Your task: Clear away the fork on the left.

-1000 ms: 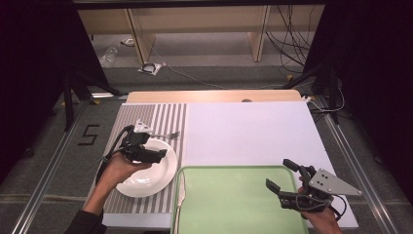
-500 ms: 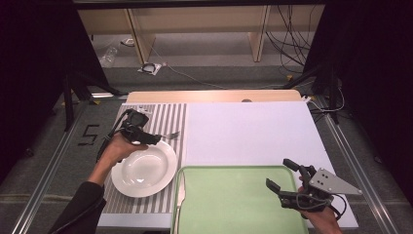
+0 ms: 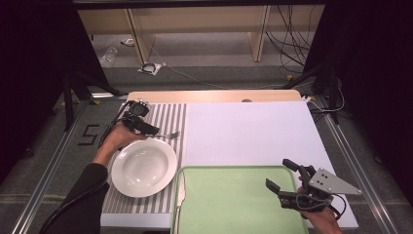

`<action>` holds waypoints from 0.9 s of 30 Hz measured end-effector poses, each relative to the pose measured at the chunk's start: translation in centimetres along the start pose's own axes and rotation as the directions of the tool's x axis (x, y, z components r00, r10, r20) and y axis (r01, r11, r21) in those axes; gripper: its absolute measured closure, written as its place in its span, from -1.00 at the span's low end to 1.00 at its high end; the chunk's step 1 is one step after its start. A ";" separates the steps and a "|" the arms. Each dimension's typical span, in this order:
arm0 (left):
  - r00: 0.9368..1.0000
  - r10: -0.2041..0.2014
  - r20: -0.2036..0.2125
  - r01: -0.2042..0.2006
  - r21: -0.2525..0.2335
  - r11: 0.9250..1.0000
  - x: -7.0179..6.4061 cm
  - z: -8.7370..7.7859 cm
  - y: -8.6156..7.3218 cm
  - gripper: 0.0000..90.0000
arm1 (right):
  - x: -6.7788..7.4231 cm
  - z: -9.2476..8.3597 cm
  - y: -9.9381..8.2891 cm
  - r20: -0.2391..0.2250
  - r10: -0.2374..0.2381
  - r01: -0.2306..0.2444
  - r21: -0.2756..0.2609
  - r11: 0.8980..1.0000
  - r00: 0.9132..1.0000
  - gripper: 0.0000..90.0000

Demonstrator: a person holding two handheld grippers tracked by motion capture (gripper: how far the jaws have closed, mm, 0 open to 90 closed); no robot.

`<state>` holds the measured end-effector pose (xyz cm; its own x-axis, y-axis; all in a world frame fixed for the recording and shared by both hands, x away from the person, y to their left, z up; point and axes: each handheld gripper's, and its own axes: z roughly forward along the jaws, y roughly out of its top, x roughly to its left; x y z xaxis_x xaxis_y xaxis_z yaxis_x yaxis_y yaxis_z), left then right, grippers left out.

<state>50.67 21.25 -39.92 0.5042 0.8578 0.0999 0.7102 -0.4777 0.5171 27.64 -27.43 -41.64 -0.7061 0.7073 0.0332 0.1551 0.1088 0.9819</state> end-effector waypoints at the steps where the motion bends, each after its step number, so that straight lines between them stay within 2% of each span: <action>1: 1.000 0.009 -0.002 -0.009 0.010 1.000 0.1 0.3 0.1 -0.53 | 0.0 0.0 0.0 0.000 0.001 -0.001 0.002 1.000 1.000 -0.64; 4: 1.000 0.023 -0.006 -0.022 0.033 0.999 0.3 0.9 0.4 -0.53 | 0.0 0.0 0.0 -0.001 0.000 0.000 0.001 1.000 1.000 -0.64; 13: 0.999 0.031 -0.019 -0.030 0.078 0.997 1.4 2.4 0.6 -0.51 | 0.0 0.0 0.0 -0.001 -0.002 0.002 0.001 1.000 1.000 -0.64; 23: 0.999 0.048 -0.003 -0.047 0.118 0.992 2.0 3.3 0.8 -0.51 | 0.0 0.0 -0.1 -0.005 -0.001 0.001 0.006 1.000 1.000 -0.64; 27: 0.999 0.029 0.016 -0.031 0.114 0.993 2.1 3.9 0.7 -0.52 | 0.0 0.0 0.0 -0.004 0.004 -0.004 0.004 1.000 1.000 -0.64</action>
<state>54.12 21.97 -42.67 0.5326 0.8403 0.1011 0.7456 -0.5223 0.4139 27.67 -27.45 -41.68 -0.7081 0.7051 0.0378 0.1608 0.1089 0.9810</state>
